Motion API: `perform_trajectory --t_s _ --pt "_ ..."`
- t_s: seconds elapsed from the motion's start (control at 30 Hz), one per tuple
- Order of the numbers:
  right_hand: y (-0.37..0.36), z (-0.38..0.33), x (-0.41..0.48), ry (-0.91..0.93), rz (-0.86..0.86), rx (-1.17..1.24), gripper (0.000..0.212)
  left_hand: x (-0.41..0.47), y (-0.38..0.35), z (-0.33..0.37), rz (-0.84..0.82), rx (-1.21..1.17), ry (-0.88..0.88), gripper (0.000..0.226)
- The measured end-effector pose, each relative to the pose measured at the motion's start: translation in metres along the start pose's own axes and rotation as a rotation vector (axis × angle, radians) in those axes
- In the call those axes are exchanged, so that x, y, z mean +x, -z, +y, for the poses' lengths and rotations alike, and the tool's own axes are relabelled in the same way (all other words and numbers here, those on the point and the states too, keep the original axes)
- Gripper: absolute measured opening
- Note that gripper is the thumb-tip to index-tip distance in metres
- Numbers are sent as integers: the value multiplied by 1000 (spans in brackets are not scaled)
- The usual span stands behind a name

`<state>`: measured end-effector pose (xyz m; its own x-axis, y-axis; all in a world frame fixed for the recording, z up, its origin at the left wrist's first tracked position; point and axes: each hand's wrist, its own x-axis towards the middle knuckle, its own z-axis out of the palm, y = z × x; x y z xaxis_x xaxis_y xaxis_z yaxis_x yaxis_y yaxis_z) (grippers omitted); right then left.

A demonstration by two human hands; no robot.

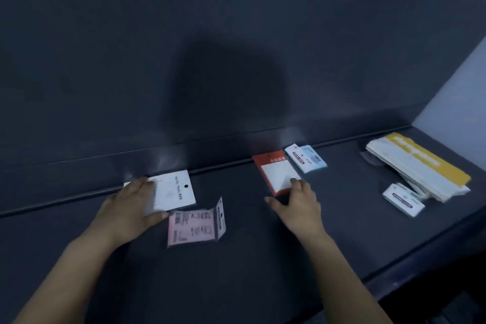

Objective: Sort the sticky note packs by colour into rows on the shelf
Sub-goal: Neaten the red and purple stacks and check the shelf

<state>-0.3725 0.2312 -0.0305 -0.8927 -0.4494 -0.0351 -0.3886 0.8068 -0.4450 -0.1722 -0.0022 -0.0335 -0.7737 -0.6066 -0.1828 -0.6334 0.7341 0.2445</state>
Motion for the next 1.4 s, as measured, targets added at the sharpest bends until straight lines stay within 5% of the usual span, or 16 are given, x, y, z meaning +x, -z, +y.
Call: perform_trajectory --t_s 0.23,0.57,0.77,0.9,1.0,1.17,1.3,1.4 --pt "-5 12 42 37 1 -145 90 -5 18 21 1 149 187 82" --pt "4 -16 36 48 -194 2 95 -67 19 27 184 362 300 29" --pt "2 -49 10 153 -174 224 66 -129 21 10 622 -325 387 11" --pt "15 -87 -30 302 149 88 47 -175 28 -13 763 -804 433 8" --pt "25 -124 -69 438 250 295 32 -209 30 -31 840 -1058 473 16" --pt "15 -188 -151 388 -285 955 16 -262 28 -45 887 -1363 519 13" --pt "-24 -218 -226 303 -723 999 13 -301 24 -57 893 -1490 567 12" --pt "-52 -231 -273 246 -889 968 14 -330 21 -71 889 -1539 595 14"
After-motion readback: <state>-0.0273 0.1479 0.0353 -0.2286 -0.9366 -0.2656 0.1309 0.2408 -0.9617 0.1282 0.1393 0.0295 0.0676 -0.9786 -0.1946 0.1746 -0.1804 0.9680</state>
